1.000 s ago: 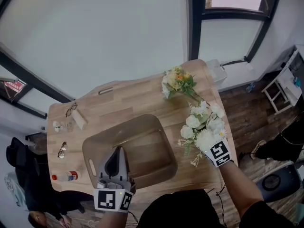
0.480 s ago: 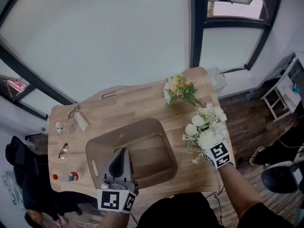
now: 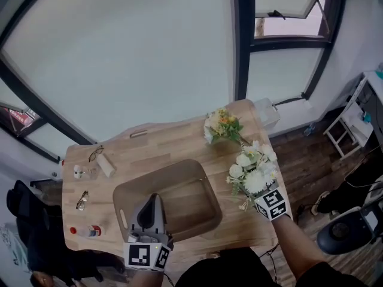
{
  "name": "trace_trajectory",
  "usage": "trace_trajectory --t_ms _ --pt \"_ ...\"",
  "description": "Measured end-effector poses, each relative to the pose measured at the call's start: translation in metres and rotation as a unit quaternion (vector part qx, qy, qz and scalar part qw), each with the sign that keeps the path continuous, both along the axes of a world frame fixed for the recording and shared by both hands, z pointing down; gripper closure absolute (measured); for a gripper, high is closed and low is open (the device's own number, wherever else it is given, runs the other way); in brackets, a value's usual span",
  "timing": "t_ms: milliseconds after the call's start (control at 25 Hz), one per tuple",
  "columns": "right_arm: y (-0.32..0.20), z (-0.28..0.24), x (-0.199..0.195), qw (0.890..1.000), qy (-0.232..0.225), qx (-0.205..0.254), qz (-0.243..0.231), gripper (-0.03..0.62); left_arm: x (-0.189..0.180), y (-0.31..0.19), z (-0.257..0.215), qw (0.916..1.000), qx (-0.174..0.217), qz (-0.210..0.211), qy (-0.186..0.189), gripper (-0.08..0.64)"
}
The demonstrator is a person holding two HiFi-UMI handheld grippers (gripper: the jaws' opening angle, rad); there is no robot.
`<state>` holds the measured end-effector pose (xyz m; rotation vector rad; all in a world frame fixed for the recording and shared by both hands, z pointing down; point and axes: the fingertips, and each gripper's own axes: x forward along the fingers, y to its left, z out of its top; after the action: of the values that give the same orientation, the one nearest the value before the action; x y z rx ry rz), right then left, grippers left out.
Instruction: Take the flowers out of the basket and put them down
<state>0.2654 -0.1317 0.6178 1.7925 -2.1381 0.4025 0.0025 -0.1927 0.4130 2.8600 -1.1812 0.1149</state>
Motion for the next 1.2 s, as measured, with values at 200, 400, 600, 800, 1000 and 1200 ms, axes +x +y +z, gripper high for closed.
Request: trace_trajectory --t_ms 200,400,600,800,1000,1200 --pt "0.019 -0.006 0.0 1.0 -0.001 -0.002 0.019 0.258 -0.012 0.009 -0.008 1.0 0.0 0.001 0.003 0.558" --pt "0.042 -0.012 -0.01 0.999 0.0 -0.002 0.032 0.258 -0.018 0.025 -0.004 0.9999 -0.003 0.01 0.004 0.558" --pt "0.072 -0.039 -0.015 0.999 0.007 0.008 0.037 0.259 -0.024 0.036 -0.01 0.9998 0.003 0.017 0.014 0.558" --pt "0.098 -0.086 -0.012 0.997 0.027 0.033 0.062 0.405 -0.037 0.048 -0.017 0.9994 0.021 0.018 0.022 0.558" --pt "0.107 -0.116 -0.021 0.995 0.001 0.062 0.078 0.507 -0.056 0.056 -0.002 0.9997 0.015 0.01 0.015 0.558" --pt "0.116 -0.132 -0.036 0.993 -0.019 0.096 0.07 0.569 -0.066 0.07 0.017 0.9998 0.011 0.015 0.0 0.558"
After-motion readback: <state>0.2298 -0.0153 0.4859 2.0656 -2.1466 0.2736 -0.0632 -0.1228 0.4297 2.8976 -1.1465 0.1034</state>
